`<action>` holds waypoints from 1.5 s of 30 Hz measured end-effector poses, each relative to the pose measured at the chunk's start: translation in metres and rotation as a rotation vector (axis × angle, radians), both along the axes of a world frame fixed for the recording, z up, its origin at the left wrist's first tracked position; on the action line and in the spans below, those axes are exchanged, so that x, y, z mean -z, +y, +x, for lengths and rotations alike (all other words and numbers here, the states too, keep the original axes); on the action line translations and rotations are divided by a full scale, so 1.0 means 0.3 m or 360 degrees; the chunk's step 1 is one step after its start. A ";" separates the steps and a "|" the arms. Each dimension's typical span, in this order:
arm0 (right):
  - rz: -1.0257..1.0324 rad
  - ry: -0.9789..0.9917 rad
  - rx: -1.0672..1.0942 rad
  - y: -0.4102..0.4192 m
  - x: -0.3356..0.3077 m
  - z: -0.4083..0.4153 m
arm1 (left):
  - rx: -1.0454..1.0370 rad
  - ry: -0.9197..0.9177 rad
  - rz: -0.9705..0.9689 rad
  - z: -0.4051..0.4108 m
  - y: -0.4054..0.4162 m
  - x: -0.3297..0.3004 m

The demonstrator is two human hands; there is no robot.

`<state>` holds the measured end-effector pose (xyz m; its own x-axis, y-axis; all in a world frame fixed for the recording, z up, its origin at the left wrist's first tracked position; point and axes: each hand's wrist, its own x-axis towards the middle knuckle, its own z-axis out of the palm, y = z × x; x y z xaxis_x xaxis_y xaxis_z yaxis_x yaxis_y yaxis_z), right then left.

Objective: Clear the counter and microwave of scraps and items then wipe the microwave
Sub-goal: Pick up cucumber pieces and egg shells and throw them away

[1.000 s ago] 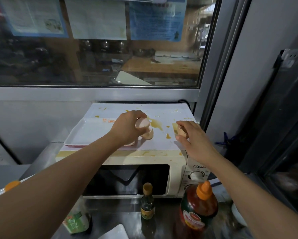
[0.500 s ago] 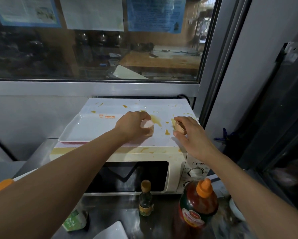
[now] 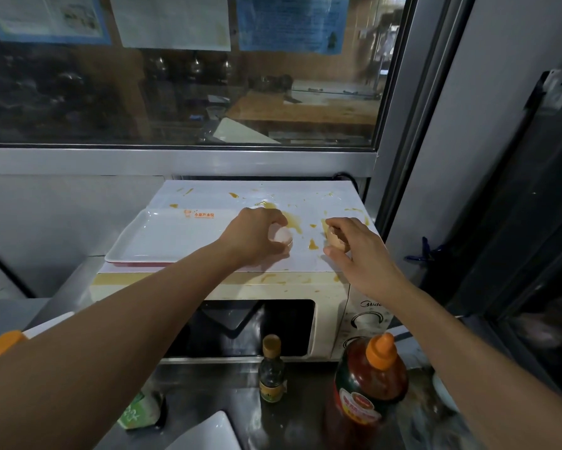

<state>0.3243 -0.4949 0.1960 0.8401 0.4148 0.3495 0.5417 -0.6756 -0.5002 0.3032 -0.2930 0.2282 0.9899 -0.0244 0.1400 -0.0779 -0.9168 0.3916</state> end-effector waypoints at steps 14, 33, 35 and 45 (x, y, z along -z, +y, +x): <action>0.0019 0.0043 0.0007 -0.015 0.010 0.014 | 0.0063 -0.0029 -0.0089 -0.005 -0.051 0.021; 0.0077 0.0066 -0.0010 -0.006 0.008 0.021 | -0.0102 -0.0143 -0.0310 -0.010 -0.070 0.068; 0.0069 0.0059 -0.0006 -0.005 0.007 0.022 | -0.0097 -0.0146 -0.0306 -0.010 -0.070 0.067; 0.0072 0.0064 -0.0018 -0.003 0.009 0.023 | -0.0110 -0.0156 -0.0303 -0.007 -0.075 0.065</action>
